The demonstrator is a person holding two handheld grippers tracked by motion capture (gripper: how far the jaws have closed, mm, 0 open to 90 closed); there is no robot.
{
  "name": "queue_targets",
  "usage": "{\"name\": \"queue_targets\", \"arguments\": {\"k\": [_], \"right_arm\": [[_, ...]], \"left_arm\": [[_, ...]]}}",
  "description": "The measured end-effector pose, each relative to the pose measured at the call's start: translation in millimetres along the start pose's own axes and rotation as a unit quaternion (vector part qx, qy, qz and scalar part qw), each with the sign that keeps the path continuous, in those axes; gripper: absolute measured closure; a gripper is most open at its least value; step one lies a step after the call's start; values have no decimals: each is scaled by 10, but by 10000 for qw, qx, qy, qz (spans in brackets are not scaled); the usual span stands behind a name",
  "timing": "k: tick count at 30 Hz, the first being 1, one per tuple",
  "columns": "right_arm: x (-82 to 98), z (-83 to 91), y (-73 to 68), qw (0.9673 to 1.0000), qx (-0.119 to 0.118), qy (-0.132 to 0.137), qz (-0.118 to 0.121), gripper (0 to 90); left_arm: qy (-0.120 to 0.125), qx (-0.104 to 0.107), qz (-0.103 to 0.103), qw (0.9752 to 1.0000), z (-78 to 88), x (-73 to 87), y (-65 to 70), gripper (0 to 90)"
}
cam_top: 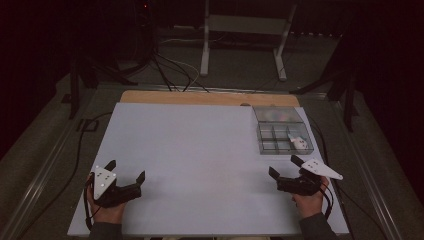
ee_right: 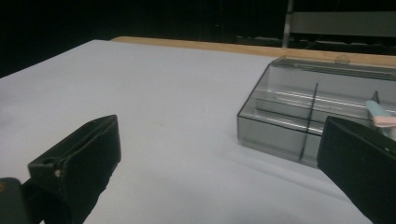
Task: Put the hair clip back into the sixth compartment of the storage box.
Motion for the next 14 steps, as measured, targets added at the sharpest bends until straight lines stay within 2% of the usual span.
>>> {"name": "queue_targets", "arguments": {"k": [2,5,11,14], "right_arm": [[11,19,-33,10000,-55,32,-14,0],[50,21,-71,9999,-54,-5,139,0],[80,33,-115,9998,-48,-47,213,0],[101,15,-98,9994,103,-93,307,0]], "left_arm": [[12,13,-17,10000,-3,-9,10,7],[34,20,-69,10000,2,-29,35,7],[-5,-12,-15,10000,-14,-11,32,7],[-56,-61,53,10000,-21,6,12,7]]}}
Point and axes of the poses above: each handheld gripper's, and its own axes: z roughly backward along the jaws, x roughly out of its underside, y roughly to its right, the point moved 10 cm from there along -z, roughly forward along the jaws, and after that the axes turned 10 degrees about x, right-handed, at the moved point
